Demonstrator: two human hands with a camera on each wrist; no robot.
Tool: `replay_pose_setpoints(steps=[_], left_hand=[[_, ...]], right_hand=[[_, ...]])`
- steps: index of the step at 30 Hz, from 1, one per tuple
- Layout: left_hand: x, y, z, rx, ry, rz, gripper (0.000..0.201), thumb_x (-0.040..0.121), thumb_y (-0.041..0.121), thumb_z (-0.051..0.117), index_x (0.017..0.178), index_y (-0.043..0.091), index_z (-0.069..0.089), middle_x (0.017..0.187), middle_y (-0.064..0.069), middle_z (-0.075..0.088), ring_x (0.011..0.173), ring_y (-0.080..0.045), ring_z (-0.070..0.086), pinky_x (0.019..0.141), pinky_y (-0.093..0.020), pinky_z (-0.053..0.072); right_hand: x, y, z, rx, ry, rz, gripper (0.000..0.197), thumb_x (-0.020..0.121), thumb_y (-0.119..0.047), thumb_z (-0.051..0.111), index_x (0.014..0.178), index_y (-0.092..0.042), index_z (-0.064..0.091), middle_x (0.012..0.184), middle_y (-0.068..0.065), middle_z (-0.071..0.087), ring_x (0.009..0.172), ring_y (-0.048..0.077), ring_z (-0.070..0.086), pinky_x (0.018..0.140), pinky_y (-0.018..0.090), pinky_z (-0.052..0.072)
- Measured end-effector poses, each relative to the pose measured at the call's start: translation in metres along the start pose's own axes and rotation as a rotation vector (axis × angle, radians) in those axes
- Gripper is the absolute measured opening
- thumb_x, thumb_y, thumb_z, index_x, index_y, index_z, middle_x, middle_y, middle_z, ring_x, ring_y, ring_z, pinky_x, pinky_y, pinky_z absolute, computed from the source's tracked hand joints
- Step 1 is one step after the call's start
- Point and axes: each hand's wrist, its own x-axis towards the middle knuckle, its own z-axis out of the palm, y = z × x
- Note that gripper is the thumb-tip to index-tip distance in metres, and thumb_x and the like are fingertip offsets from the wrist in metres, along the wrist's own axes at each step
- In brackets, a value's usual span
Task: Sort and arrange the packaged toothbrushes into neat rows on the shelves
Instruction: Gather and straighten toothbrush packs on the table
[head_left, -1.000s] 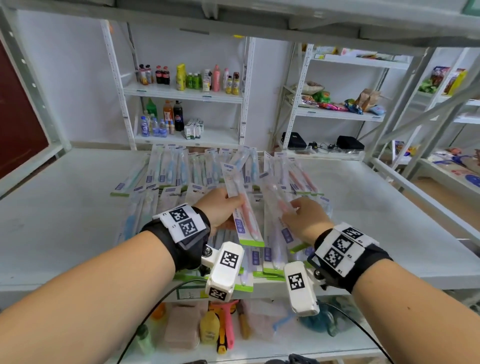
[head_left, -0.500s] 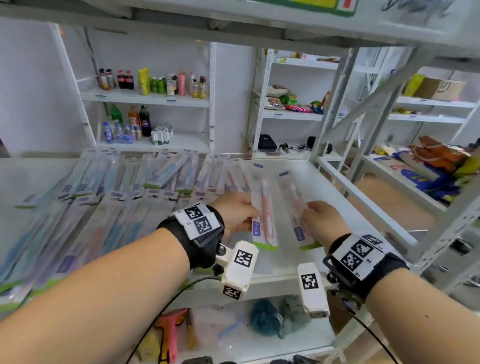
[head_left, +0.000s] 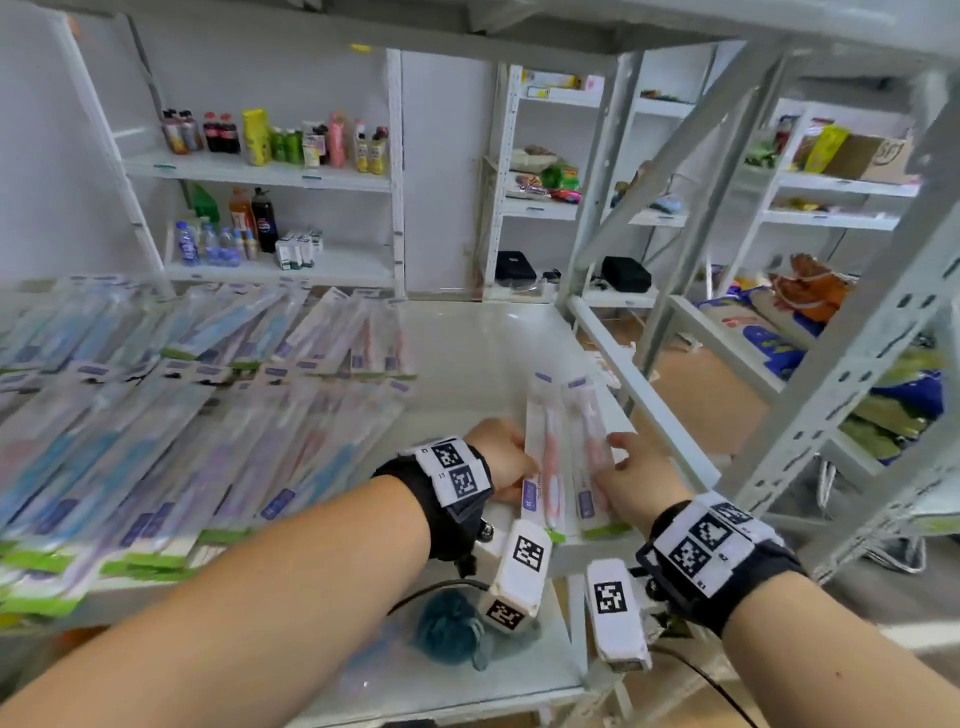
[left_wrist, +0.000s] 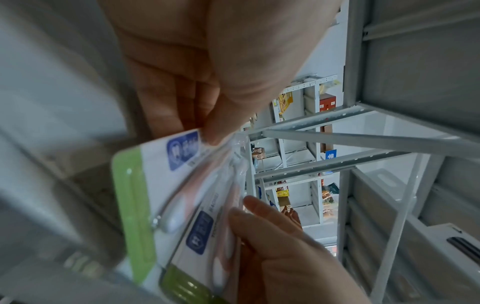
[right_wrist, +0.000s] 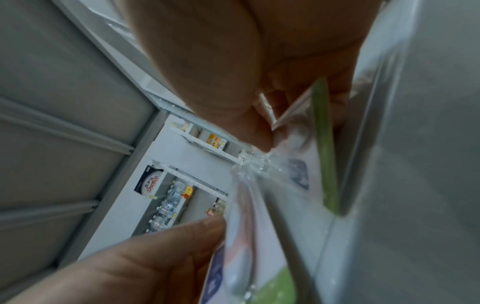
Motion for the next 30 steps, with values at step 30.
replay_pose_setpoints(steps=[30], left_hand=[[-0.114, -0.063, -0.199, -0.144, 0.442, 0.01, 0.022, 0.088, -0.009, 0.054, 0.109, -0.006, 0.06, 0.081, -0.011, 0.06, 0.063, -0.016, 0.058, 0.05, -0.016, 0.054]], right_hand=[[-0.035, -0.151, 0.152, -0.098, -0.325, -0.24, 0.054, 0.077, -0.047, 0.069, 0.103, -0.012, 0.037, 0.081, 0.004, 0.058, 0.065, 0.022, 0.064, 0.051, 0.032, 0.053]])
